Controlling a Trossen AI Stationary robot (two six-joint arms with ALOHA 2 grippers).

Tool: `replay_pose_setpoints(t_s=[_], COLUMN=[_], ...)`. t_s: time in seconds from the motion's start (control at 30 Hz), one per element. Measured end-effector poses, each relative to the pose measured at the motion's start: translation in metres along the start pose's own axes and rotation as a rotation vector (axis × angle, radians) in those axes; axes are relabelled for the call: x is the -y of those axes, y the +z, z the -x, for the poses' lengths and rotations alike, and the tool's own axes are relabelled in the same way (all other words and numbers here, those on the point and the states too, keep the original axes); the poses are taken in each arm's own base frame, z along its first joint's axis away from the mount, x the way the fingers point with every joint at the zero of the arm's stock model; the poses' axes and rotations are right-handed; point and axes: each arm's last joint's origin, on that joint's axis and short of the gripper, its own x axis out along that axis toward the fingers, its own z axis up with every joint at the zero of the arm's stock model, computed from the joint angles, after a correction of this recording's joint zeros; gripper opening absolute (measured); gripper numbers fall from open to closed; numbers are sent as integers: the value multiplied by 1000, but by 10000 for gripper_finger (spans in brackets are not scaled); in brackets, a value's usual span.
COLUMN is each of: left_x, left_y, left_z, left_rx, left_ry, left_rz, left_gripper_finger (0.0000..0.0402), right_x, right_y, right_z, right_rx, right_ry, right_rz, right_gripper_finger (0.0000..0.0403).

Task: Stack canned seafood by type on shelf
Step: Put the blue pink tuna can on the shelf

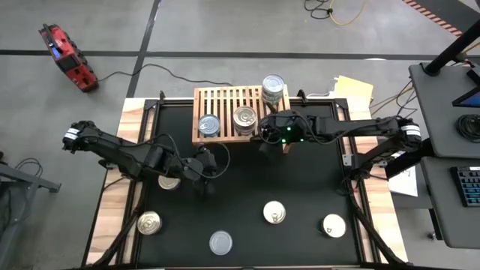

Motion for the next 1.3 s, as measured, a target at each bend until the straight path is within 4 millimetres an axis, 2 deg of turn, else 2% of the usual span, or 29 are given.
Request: replay_pose_setpoints(t_s=[0.1, 0.23, 0.63, 0.8, 1.03, 1.3], left_x=[-3, -9, -29, -32, -31, -25], left_y=[-10, -28, -78, -86, -84, -77], left_z=[4, 9, -2, -5, -5, -11], left_rx=[-166, -368, -641, -668, -655, -580], left_ry=[-23, 37, 238, 264, 250, 152], left_rz=[69, 133, 314, 353, 355, 318], left_gripper_finger=[0, 0, 0, 0, 0, 0], right_x=[0, -1, 2, 5, 3, -18], right_y=[1, 1, -9, -18, -31, -47], right_z=[13, 25, 33, 35, 42, 47], right_rx=[-16, -24, -131, -223, -389, -497], right_ry=[-7, -14, -56, -89, -48, -4], right_rz=[-25, -26, -87, -102, -191, -183], right_gripper_finger=[13, 13, 13, 13, 13, 13])
